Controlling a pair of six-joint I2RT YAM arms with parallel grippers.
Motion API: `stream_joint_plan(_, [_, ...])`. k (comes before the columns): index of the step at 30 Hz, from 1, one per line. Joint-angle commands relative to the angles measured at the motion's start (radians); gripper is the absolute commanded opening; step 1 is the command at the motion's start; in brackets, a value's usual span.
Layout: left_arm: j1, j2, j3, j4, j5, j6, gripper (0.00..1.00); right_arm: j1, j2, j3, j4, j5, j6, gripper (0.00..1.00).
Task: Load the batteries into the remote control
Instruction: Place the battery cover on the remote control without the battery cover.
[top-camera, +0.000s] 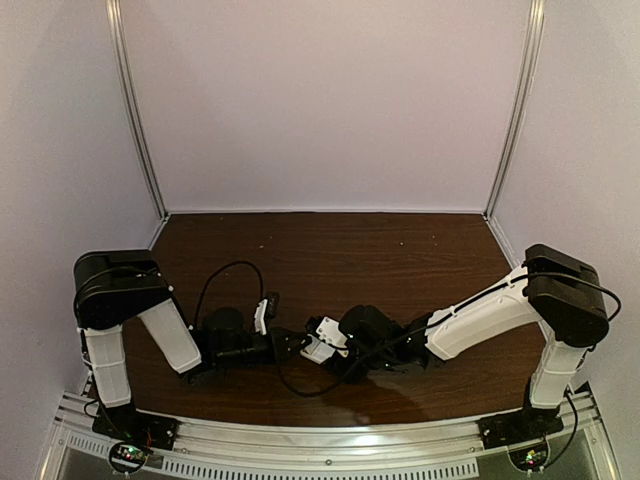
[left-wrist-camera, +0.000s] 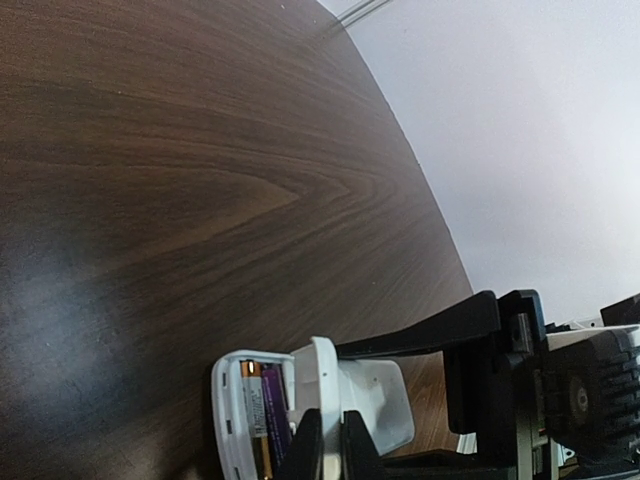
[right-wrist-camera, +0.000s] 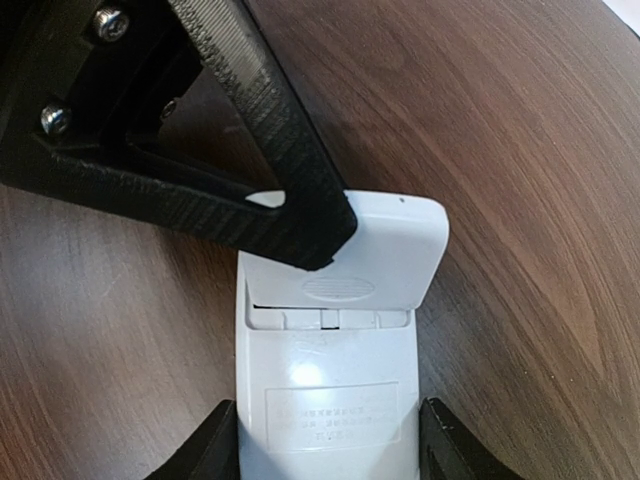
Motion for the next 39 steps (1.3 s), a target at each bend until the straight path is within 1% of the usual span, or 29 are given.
stream_joint_plan(1, [-0.005,0.026,0.006,-0.036,-0.001,-0.003,0.0,-0.004,0.005,-0.007,-0.018,-0.026,-0.004,0.33])
stream_joint_plan(6, [-0.006,0.023,0.014,-0.073,-0.007,-0.002,0.04,-0.004,0.002,-0.011,-0.014,-0.029,-0.009,0.33])
stream_joint_plan(10, [-0.005,0.011,0.034,-0.143,-0.003,-0.009,0.0,-0.004,0.0,-0.017,-0.013,-0.029,-0.015,0.33])
stream_joint_plan(21, [-0.005,-0.054,0.067,-0.353,-0.014,0.021,0.0,-0.004,-0.005,-0.018,-0.015,-0.013,-0.015,0.34])
stream_joint_plan(22, [-0.005,-0.056,0.068,-0.36,-0.012,0.021,0.01,-0.005,-0.006,-0.018,-0.015,-0.012,-0.015,0.34])
stream_joint_plan(25, [-0.006,-0.056,0.061,-0.366,-0.02,0.008,0.09,-0.004,-0.006,-0.016,-0.016,-0.014,-0.015,0.34])
stream_joint_plan(26, [-0.005,-0.057,0.062,-0.367,-0.022,0.01,0.09,-0.005,-0.006,-0.017,-0.017,-0.015,-0.015,0.34])
stream_joint_plan(27, [-0.005,-0.061,0.061,-0.374,-0.029,0.011,0.08,-0.005,-0.007,-0.017,-0.017,-0.016,-0.015,0.34])
stream_joint_plan(29, [-0.005,-0.067,0.056,-0.377,-0.034,0.012,0.01,-0.005,-0.006,-0.018,-0.018,-0.016,-0.015,0.34])
stream_joint_plan(35, [-0.006,-0.105,0.042,-0.39,-0.047,0.018,0.0,-0.004,-0.002,-0.016,-0.024,-0.01,-0.015,0.34])
stream_joint_plan(39, [-0.006,-0.14,0.053,-0.456,-0.054,0.034,0.0,-0.004,-0.003,-0.017,-0.023,-0.009,-0.015,0.33])
